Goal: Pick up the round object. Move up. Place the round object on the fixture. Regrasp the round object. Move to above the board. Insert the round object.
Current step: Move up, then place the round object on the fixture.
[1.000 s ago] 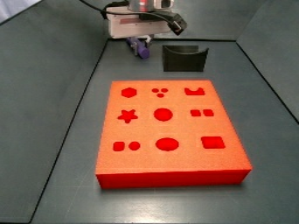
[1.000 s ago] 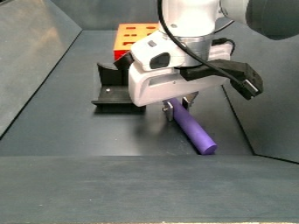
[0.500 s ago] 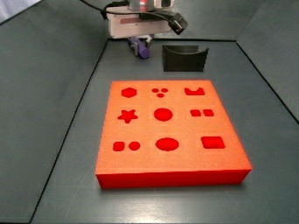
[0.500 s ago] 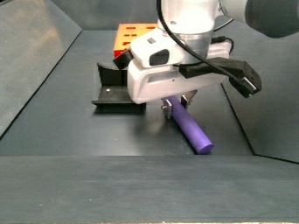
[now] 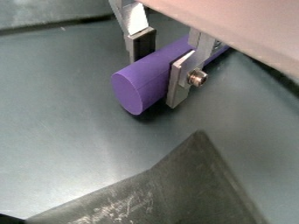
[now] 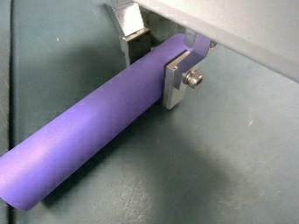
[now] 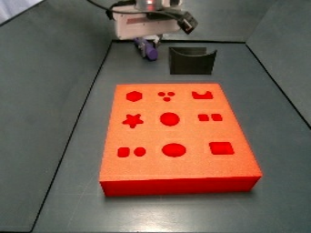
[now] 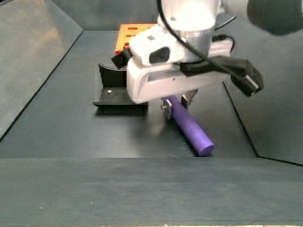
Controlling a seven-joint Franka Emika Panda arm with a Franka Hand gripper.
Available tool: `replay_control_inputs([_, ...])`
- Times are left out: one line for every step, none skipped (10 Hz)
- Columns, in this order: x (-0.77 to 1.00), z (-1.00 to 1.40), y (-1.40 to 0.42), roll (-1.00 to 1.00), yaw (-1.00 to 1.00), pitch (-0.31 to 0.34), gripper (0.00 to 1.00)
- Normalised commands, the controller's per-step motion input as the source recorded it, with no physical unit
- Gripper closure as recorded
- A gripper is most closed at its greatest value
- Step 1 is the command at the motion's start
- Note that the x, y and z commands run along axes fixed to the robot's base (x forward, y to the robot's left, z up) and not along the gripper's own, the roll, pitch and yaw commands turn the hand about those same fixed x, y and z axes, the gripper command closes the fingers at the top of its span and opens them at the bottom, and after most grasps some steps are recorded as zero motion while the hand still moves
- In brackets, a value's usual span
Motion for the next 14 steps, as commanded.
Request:
replay_control_inputs([-0.07, 0.69, -0.03, 0.01, 0.00, 0.042, 1.00])
replay_control_inputs([-0.06, 0.60, -0.02, 0.02, -0.01, 0.052, 1.00])
replay_control_inputs([-0.03, 0.42, -0.01, 0.04, -0.01, 0.071, 1.00])
replay_control_inputs([-0.02, 0.28, 0.00, 0.06, -0.01, 0.082, 1.00])
replay_control_inputs([0.00, 1.00, 0.00, 0.00, 0.00, 0.000, 1.00])
replay_control_inputs([0.00, 1.00, 0.00, 0.01, 0.01, -0.003, 1.00])
replay_control_inputs([-0.01, 1.00, 0.00, 0.03, 0.00, 0.023, 1.00])
replay_control_inputs([-0.01, 1.00, 0.00, 0.05, -0.01, 0.037, 1.00])
replay_control_inputs([-0.02, 1.00, 0.00, 0.07, -0.01, 0.050, 1.00])
replay_control_inputs([-0.02, 1.00, 0.00, 0.09, 0.00, 0.060, 1.00])
replay_control_inputs([-0.03, 1.00, 0.00, 0.10, 0.01, 0.068, 1.00])
replay_control_inputs([-0.03, 1.00, 0.00, 0.11, 0.02, 0.071, 1.00])
replay_control_inputs([-0.03, 0.93, -0.01, 0.12, 0.02, 0.080, 1.00])
replay_control_inputs([-0.02, 0.84, -0.01, 0.12, 0.03, 0.081, 1.00])
